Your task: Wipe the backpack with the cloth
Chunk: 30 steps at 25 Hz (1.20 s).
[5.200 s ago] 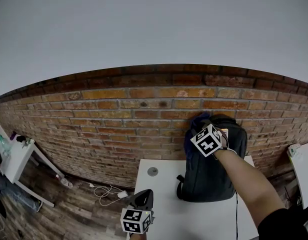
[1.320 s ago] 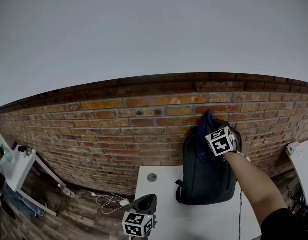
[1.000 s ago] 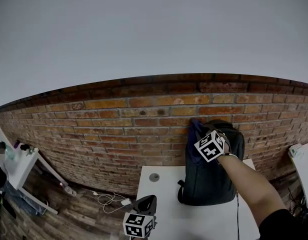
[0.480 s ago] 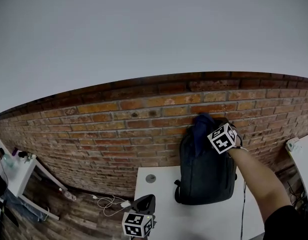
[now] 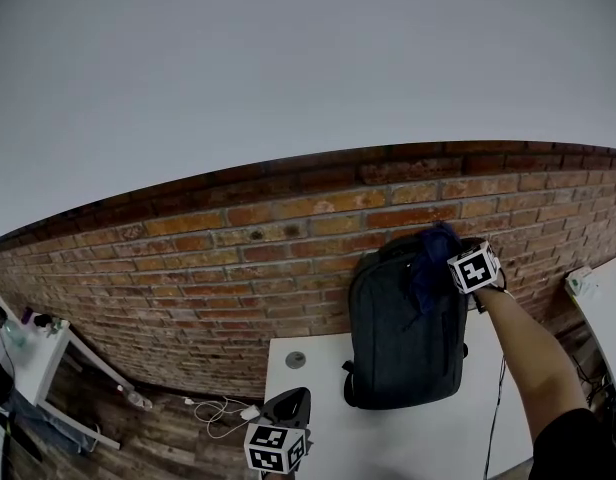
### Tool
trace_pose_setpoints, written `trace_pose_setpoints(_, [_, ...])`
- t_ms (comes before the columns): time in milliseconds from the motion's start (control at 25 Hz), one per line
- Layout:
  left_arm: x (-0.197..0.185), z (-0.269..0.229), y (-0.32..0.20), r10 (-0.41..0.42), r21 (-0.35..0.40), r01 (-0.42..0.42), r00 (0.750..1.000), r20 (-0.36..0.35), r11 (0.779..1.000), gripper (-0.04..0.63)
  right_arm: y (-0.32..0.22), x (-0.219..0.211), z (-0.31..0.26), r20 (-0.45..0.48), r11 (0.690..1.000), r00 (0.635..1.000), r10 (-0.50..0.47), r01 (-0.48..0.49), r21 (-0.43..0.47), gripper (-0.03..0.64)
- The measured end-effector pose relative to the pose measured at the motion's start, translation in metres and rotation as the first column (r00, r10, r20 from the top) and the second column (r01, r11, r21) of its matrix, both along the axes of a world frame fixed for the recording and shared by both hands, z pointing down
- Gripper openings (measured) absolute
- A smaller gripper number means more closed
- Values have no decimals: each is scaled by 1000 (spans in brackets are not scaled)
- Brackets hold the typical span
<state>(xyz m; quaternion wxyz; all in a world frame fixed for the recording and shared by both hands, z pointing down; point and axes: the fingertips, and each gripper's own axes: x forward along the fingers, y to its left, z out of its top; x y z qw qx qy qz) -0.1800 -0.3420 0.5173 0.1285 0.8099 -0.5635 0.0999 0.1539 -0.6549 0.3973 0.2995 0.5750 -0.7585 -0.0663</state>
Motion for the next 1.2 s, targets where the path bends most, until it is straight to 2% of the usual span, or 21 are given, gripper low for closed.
trace_pose_setpoints(160, [7, -1, -2, 17, 1, -17, 1000, 6, 1000, -13, 2, 15, 4, -21, 1000, 1000, 15, -15, 3, 31])
trace_pose_setpoints(520, [11, -1, -3, 29, 0, -29, 1000, 12, 1000, -12, 7, 45, 40, -65, 996, 996, 65, -70, -64, 31])
trace_pose_setpoints(880, [19, -3, -4, 45, 4, -45, 999, 14, 999, -13, 34, 57, 71, -6, 995, 999, 45, -46, -88, 31])
trace_pose_setpoints(1200, [25, -4, -2, 58, 8, -58, 998, 15, 998, -12, 73, 60, 129, 8, 985, 1000, 18, -16, -169, 31])
